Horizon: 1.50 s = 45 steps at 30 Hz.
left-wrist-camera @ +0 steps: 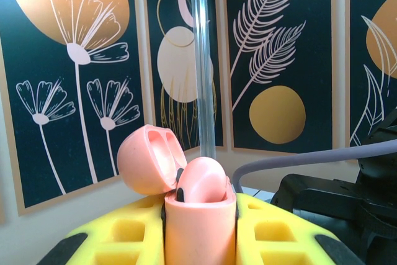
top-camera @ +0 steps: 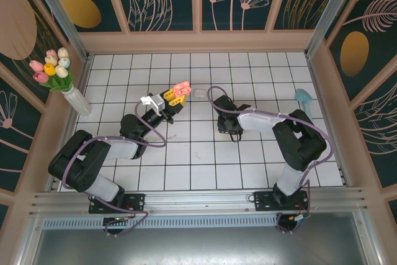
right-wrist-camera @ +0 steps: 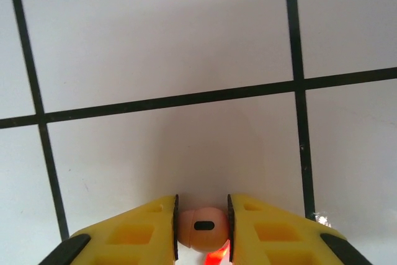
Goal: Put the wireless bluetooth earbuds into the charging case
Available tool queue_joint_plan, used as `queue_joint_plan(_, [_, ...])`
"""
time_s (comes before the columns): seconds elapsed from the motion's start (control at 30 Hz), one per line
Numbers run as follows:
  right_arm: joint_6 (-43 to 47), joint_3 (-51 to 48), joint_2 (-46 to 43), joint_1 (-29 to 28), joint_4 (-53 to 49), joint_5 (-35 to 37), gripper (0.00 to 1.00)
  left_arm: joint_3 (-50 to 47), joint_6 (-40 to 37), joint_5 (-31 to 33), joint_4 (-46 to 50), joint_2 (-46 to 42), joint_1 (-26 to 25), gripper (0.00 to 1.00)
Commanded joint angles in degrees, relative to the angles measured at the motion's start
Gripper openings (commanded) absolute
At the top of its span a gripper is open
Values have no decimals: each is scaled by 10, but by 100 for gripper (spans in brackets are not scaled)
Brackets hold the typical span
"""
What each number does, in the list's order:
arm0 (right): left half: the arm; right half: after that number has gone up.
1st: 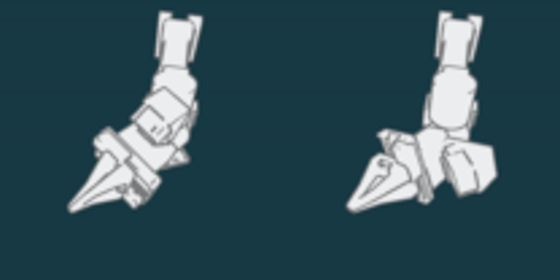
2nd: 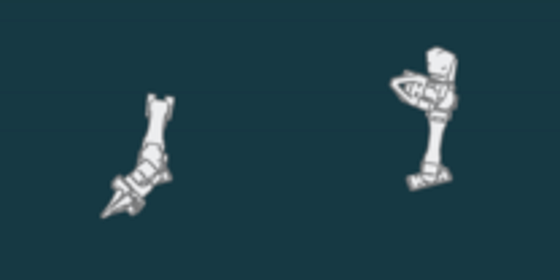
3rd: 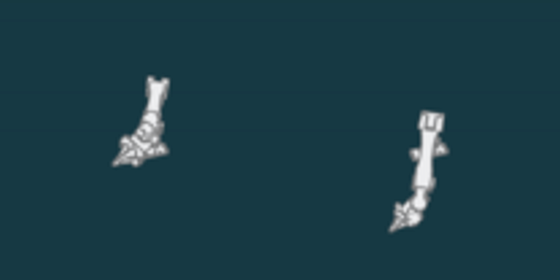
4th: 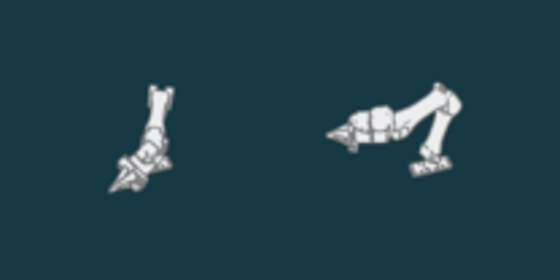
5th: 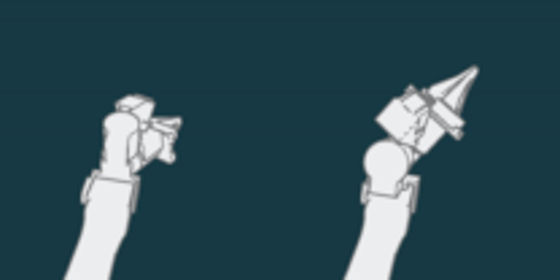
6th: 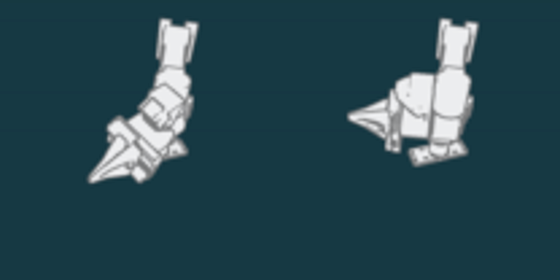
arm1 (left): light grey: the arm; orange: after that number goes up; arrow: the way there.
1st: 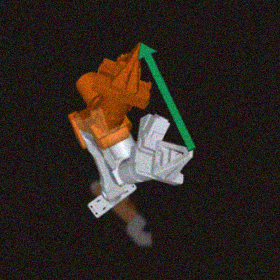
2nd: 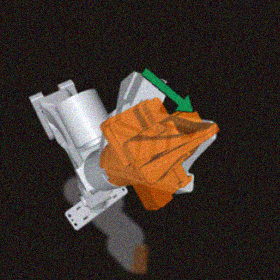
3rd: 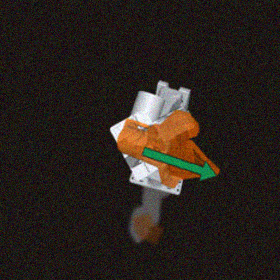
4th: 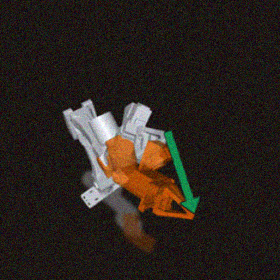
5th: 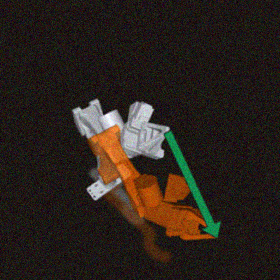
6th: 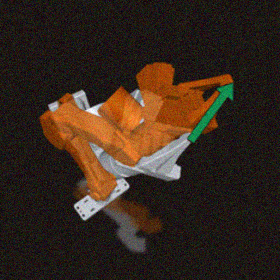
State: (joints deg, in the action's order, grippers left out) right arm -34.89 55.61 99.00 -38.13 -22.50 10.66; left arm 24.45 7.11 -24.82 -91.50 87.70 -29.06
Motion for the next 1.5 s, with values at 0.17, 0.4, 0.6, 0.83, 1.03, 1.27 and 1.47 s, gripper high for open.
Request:
queue_joint_plan(0.17, [37, -7, -91, -7, 38, 1, 25, 17, -3, 0, -59, -2, -4, 0])
queue_joint_plan(0.4, [77, 34, -167, -25, 56, 19, 25, 22, -5, -10, -51, -6, -4, 0])
queue_joint_plan(0.6, [127, 111, -215, -37, 73, 23, 25, 32, -1, -21, -45, -7, -4, 0])
queue_joint_plan(0.83, [190, 208, -232, -54, 119, 9, 25, 53, 18, -35, -47, -2, -4, 0])
queue_joint_plan(1.03, [203, 248, -227, -65, 168, -29, 25, 75, 41, -36, -60, 10, -4, 0])
queue_joint_plan(1.27, [210, 249, -217, -77, 212, -67, 25, 98, 65, -27, -58, 16, -4, 0])
queue_joint_plan(1.47, [252, 224, -219, -84, 245, -88, 25, 105, 69, -23, -53, 16, -4, 0])
